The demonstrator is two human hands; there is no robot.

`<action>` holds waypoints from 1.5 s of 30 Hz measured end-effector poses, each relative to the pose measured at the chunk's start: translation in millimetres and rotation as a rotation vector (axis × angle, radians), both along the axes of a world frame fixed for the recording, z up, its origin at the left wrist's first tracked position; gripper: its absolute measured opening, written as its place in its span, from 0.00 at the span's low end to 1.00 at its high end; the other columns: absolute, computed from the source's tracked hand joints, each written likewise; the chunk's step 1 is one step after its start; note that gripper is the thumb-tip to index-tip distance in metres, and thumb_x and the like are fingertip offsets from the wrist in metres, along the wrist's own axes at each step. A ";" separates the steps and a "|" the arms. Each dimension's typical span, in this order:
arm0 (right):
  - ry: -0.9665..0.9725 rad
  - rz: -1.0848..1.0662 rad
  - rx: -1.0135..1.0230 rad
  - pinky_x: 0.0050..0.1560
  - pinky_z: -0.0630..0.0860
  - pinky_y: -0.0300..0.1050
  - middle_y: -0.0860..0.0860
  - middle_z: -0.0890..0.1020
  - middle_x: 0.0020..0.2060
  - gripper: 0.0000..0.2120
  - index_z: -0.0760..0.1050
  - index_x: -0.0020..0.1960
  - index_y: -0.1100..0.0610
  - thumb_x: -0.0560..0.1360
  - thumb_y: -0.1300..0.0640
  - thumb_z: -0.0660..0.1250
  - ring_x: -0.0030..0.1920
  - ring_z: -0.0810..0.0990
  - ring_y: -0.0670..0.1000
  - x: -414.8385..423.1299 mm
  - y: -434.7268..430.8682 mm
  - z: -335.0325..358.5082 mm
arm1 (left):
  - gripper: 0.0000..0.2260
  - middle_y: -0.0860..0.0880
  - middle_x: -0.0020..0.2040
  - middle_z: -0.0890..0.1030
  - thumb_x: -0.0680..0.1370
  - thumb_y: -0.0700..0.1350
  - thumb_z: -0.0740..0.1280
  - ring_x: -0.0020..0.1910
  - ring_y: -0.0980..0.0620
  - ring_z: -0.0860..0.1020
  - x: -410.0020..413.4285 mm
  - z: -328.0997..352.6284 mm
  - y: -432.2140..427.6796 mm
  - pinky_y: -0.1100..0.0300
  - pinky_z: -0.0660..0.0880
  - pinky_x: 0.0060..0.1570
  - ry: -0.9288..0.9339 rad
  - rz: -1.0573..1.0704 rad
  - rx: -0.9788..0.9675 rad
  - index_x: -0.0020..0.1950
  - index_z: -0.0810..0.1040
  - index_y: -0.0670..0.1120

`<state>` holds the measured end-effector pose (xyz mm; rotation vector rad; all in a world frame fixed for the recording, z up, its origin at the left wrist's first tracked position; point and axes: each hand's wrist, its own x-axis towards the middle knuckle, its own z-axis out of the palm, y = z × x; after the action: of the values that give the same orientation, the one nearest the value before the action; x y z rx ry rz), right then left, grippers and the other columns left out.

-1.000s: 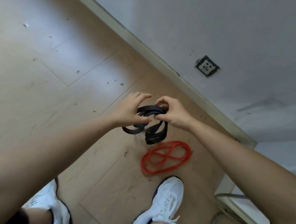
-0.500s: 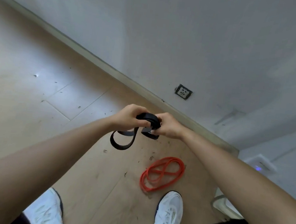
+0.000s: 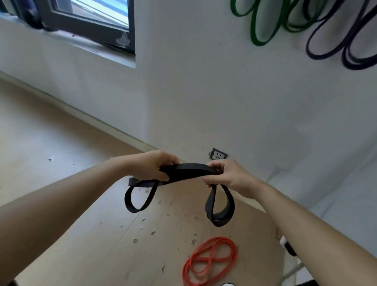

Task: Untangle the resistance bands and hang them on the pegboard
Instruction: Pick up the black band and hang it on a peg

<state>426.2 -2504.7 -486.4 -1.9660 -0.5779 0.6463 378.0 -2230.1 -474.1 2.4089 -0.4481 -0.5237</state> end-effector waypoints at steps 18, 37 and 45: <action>-0.379 -0.167 0.198 0.44 0.75 0.46 0.52 0.77 0.36 0.07 0.80 0.51 0.64 0.77 0.59 0.73 0.38 0.76 0.51 18.7 -43.7 206.1 | 0.20 0.49 0.61 0.84 0.77 0.42 0.73 0.62 0.50 0.82 37.4 115.2 -88.7 0.54 0.77 0.64 -0.159 0.109 -0.756 0.68 0.77 0.49; -0.515 -0.351 0.553 0.44 0.78 0.48 0.55 0.81 0.37 0.09 0.76 0.58 0.64 0.79 0.66 0.69 0.37 0.77 0.53 60.3 -114.8 420.0 | 0.06 0.47 0.40 0.79 0.81 0.43 0.69 0.39 0.49 0.78 101.7 364.6 -152.9 0.55 0.78 0.47 -0.367 0.083 -0.986 0.53 0.81 0.41; -0.863 -0.459 0.590 0.46 0.82 0.52 0.63 0.85 0.48 0.15 0.78 0.62 0.59 0.76 0.64 0.73 0.39 0.82 0.56 75.9 -130.2 496.0 | 0.13 0.46 0.45 0.84 0.79 0.45 0.72 0.36 0.52 0.78 130.6 461.6 -166.9 0.58 0.80 0.42 -0.426 0.093 -1.152 0.62 0.81 0.42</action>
<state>502.1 -2634.8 9.6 -1.6396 -0.6824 -0.6427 508.7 -2397.0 -12.4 1.3766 -0.5929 0.2772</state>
